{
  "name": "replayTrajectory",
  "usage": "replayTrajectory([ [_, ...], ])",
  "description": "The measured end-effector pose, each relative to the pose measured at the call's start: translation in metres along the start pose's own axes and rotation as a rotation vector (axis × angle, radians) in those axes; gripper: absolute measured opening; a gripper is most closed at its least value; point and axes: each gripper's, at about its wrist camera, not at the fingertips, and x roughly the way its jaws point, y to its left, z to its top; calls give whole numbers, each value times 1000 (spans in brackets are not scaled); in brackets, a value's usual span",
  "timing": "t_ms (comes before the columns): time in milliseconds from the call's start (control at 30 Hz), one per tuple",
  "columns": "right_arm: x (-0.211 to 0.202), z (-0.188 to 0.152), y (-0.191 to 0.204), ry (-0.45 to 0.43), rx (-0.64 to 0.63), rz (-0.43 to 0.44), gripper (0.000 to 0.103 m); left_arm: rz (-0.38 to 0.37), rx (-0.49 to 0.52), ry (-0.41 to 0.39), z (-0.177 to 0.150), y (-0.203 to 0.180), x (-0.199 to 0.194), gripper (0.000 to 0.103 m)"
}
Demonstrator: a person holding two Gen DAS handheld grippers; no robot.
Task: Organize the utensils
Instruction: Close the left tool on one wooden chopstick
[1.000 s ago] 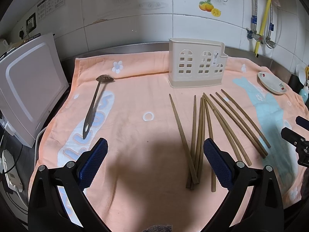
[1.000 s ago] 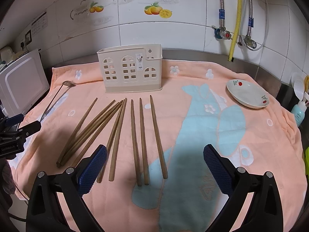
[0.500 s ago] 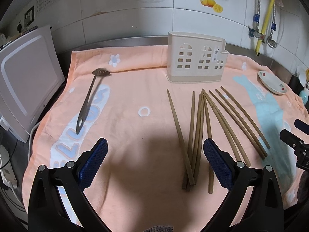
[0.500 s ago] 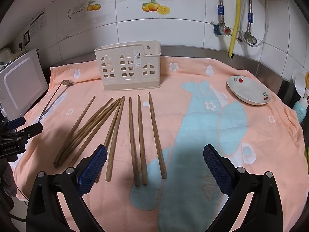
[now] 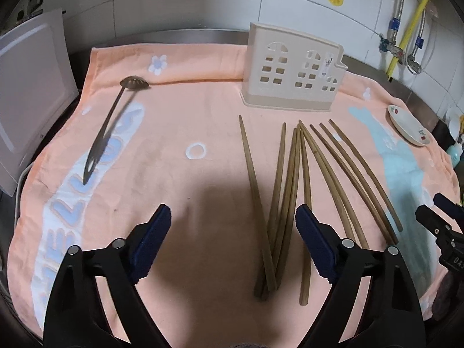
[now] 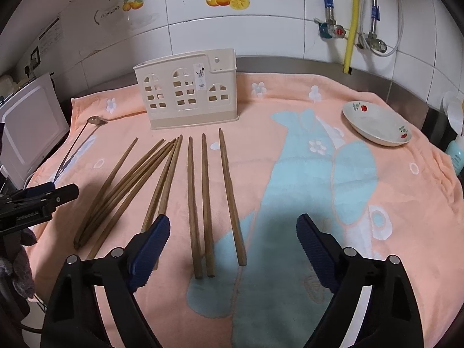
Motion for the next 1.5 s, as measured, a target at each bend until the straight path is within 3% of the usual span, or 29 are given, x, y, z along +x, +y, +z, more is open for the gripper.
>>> replayTrajectory([
  [167, 9, -1, -3, 21, 10, 7, 78, -13, -9, 29, 4, -4, 15, 66],
  [467, 23, 0, -10, 52, 26, 37, 53, -52, -57, 80, 8, -1, 41, 34],
  [933, 52, 4, -4, 112, -23, 60, 20, -82, -45, 104, 6, -2, 49, 28],
  [1100, 60, 1, 0, 127, -42, 54, 16, -92, -45, 106, 6, -4, 50, 26],
  [1367, 64, 0, -1, 133, -47, 36, 11, -100, -45, 117, 6, -5, 57, 12],
  [1500, 68, -1, -2, 141, -49, 37, 11, -102, -37, 120, 6, -5, 57, 11],
])
